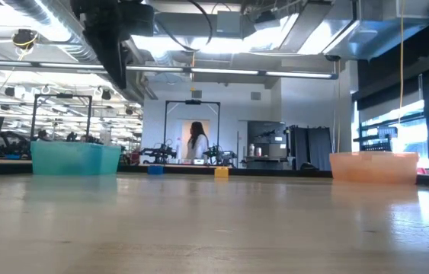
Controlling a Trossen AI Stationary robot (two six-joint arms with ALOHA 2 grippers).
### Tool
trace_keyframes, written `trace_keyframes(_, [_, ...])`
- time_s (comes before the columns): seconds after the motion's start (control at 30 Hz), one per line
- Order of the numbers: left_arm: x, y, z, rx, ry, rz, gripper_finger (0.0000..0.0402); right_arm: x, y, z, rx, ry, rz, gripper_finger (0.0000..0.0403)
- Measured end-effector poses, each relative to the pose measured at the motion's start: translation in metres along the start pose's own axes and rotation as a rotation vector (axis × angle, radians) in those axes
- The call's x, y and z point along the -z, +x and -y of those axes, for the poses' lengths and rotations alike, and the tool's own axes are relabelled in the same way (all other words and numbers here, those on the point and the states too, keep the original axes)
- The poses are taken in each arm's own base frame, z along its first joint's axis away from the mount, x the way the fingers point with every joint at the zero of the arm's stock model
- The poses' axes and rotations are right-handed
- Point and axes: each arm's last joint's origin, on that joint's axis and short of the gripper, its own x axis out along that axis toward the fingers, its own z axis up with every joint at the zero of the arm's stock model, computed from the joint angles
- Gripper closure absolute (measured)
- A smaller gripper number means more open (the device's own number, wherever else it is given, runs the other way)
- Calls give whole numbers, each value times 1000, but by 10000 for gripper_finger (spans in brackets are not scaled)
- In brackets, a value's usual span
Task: Sort & place blocks by color
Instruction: Put the blue game piece into the blue bin
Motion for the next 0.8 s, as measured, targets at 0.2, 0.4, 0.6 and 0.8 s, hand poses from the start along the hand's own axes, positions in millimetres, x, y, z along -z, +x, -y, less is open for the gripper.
trace_keyframes(0.2, [-2,0,-3,-94,204,11,217,-31,-17,36,52,201,-11,265])
trace_keyframes(0.4, [-6,0,-2,-105,414,52,217,-64,-36,71,25,235,74,265])
trace_keyframes(0.6, [-15,-1,0,-127,571,140,217,-96,-65,116,12,248,184,265])
trace_keyframes(0.8, [-23,-2,10,-150,802,222,217,-121,-101,155,-1,226,313,265])
